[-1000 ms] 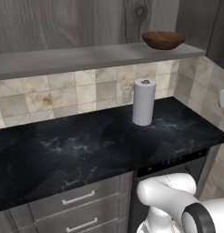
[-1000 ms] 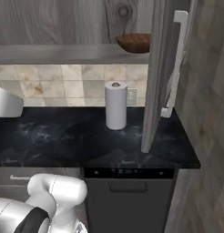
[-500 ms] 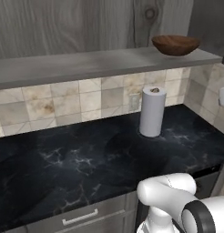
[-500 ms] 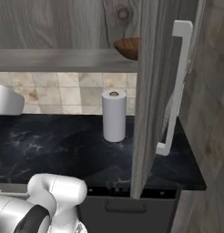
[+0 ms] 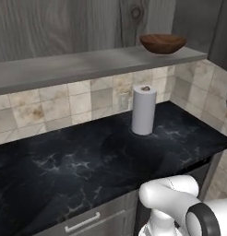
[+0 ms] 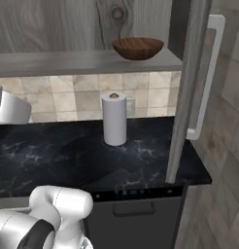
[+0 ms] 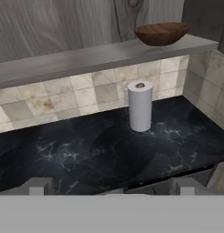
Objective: Move the bowls from the cabinet to the plates on the dining table.
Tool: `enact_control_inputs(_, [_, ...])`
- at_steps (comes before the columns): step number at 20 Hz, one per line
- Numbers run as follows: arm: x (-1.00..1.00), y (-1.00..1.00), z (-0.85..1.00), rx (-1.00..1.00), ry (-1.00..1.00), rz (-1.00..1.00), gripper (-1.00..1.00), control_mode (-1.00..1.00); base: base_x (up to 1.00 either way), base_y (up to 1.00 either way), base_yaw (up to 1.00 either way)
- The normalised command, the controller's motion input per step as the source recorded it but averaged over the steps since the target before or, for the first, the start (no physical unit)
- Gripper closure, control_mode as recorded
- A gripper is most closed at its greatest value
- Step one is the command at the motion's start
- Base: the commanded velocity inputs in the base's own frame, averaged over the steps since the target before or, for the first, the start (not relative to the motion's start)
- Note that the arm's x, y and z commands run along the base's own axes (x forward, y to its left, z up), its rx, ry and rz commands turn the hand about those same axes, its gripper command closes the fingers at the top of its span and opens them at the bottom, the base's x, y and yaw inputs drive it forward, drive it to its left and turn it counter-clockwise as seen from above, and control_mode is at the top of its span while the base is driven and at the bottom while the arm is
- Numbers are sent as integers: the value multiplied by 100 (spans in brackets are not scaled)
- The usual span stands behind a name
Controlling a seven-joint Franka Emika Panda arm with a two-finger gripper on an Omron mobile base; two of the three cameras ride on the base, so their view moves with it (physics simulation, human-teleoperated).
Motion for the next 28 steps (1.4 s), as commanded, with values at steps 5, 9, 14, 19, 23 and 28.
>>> enact_control_inputs(5, [0,0,0,0,0,0,-100,100,-21,100,-8])
enact_control_inputs(9, [0,0,0,0,0,0,-100,100,-10,100,-8])
enact_control_inputs(14, [0,0,0,0,0,0,-100,100,-36,100,-3])
enact_control_inputs(19, [0,0,0,0,0,0,-100,100,-68,100,1])
enact_control_inputs(23, [0,0,0,0,0,0,-100,100,-33,71,-21])
enact_control_inputs(28, [0,0,0,0,0,0,-100,100,0,27,-44])
